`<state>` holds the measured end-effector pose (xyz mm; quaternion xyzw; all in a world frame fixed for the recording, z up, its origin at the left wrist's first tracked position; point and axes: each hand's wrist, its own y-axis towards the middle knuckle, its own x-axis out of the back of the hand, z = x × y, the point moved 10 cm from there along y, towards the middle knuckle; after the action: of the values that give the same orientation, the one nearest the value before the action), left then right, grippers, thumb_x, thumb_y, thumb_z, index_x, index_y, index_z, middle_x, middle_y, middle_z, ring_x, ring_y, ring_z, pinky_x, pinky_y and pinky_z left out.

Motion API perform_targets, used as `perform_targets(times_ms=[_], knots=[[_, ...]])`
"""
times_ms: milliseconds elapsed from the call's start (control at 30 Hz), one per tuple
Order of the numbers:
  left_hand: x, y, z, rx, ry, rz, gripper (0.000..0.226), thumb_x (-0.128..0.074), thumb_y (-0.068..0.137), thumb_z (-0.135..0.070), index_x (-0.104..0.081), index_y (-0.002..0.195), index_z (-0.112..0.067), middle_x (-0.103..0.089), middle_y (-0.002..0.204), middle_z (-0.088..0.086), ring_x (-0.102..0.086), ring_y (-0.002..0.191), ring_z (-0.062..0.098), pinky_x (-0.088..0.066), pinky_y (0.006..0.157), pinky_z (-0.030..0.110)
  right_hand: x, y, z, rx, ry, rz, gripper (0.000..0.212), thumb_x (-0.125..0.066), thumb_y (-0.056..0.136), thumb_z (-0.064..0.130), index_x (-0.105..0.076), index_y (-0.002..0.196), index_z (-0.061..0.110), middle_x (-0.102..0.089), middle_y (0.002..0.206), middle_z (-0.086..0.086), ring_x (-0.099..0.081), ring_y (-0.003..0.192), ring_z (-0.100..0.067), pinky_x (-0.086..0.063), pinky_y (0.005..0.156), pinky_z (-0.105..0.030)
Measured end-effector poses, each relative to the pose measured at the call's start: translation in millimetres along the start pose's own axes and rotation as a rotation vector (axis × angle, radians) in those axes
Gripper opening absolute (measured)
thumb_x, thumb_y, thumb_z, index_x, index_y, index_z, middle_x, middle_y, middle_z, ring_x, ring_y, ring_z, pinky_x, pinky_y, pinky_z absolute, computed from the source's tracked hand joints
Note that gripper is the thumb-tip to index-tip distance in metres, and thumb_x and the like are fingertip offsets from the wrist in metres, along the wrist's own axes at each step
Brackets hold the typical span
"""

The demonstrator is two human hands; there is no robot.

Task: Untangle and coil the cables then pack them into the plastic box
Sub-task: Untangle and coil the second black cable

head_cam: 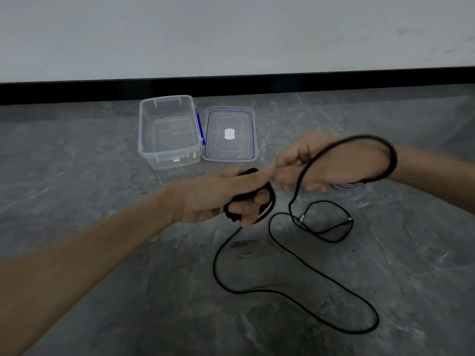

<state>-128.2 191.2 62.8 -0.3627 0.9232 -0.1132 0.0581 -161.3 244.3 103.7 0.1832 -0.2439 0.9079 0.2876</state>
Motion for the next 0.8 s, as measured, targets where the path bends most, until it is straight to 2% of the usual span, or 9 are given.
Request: perform_targets(times_ms=[67,133,233,300,433,500,633,700,800], knots=[[2.7,-1.6,2.2,0.010,-0.053,-0.012,0.050,-0.035,0.097,-0.053,-0.047,0.068,-0.014,-0.034,0.043,-0.006,-0.046,0.049,0.014,-0.043,0.059,0.020,-0.9,-2.5,-15.7,-0.135,0.441,0.041,0.024,-0.073,0.078,0.031,-0.068,0.067,0.011,-0.039,0.045,0.003,-0.029,0.035,-0.004,-0.030,0.035,-0.015],[5.1,-1.4,4.7,0.021,-0.077,-0.023,0.048,-0.031,0.093,-0.051,-0.047,0.066,-0.015,-0.033,0.043,-0.006,-0.046,0.049,0.015,-0.043,0.059,0.019,-9.2,-3.0,-26.5,-0.208,0.691,0.126,0.022,-0.066,0.078,0.032,-0.069,0.070,0.011,-0.031,0.045,0.009,-0.027,0.035,0.001,-0.031,0.035,-0.013],[7.2,0.6,6.9,0.021,-0.072,-0.034,0.054,-0.028,0.094,-0.058,-0.049,0.065,-0.017,-0.034,0.044,-0.006,-0.048,0.051,0.016,-0.042,0.061,0.021,-17.0,-5.3,-29.3,-0.225,0.888,0.361,0.029,-0.077,0.075,0.031,-0.072,0.087,0.006,-0.028,0.054,0.009,-0.028,0.039,0.002,-0.038,0.036,-0.011],[8.1,0.4,9.8,0.025,-0.058,-0.039,0.057,-0.031,0.093,-0.065,-0.051,0.064,-0.019,-0.035,0.044,-0.006,-0.049,0.052,0.016,-0.042,0.062,0.022,-14.9,-10.4,-34.7,-0.212,0.866,0.469,0.034,-0.082,0.074,0.025,-0.072,0.098,0.004,-0.027,0.066,0.001,-0.030,0.040,0.003,-0.039,0.037,-0.011],[8.9,-0.2,12.3,0.035,-0.108,-0.041,0.054,-0.027,0.092,-0.058,-0.053,0.059,-0.024,-0.034,0.043,-0.008,-0.048,0.049,0.014,-0.043,0.061,0.020,-16.1,-18.2,-41.1,-0.146,0.567,0.624,0.028,-0.078,0.075,0.007,-0.070,0.102,0.009,-0.046,0.061,0.008,-0.045,0.046,0.002,-0.042,0.043,-0.012],[9.3,-1.1,13.2,0.050,-0.168,-0.037,0.056,-0.029,0.095,-0.059,-0.053,0.057,-0.024,-0.034,0.041,-0.008,-0.046,0.047,0.013,-0.042,0.059,0.020,-12.1,-17.8,-46.8,-0.172,0.449,0.607,0.027,-0.070,0.076,-0.006,-0.066,0.098,0.009,-0.050,0.061,0.009,-0.046,0.047,0.001,-0.042,0.045,-0.013],[1.4,-3.0,10.1,0.069,-0.345,0.025,0.054,-0.037,0.096,-0.050,-0.054,0.055,-0.020,-0.034,0.037,-0.009,-0.043,0.044,0.014,-0.038,0.054,0.021,12.5,2.5,-60.3,-0.157,0.036,0.287,0.008,-0.075,0.078,0.021,-0.067,0.077,0.023,-0.048,0.060,-0.002,-0.044,0.047,-0.008,-0.042,0.046,-0.018],[0.7,-1.7,4.2,0.048,-0.433,0.011,0.049,-0.038,0.091,-0.046,-0.054,0.054,-0.019,-0.035,0.037,-0.009,-0.043,0.043,0.013,-0.040,0.053,0.020,24.4,14.4,-51.6,0.026,-0.344,0.071,0.024,-0.072,0.083,0.037,-0.060,0.064,0.030,-0.045,0.056,0.002,-0.043,0.048,-0.009,-0.039,0.050,-0.016],[12.9,2.7,-4.1,-0.025,-0.542,-0.139,0.047,-0.045,0.093,-0.046,-0.054,0.055,-0.019,-0.034,0.039,-0.009,-0.044,0.046,0.013,-0.043,0.054,0.019,2.7,15.1,-25.8,0.403,-0.985,-0.195,0.030,-0.064,0.088,0.041,-0.050,0.072,0.019,-0.053,0.061,0.005,-0.053,0.051,-0.013,-0.030,0.051,-0.015]])
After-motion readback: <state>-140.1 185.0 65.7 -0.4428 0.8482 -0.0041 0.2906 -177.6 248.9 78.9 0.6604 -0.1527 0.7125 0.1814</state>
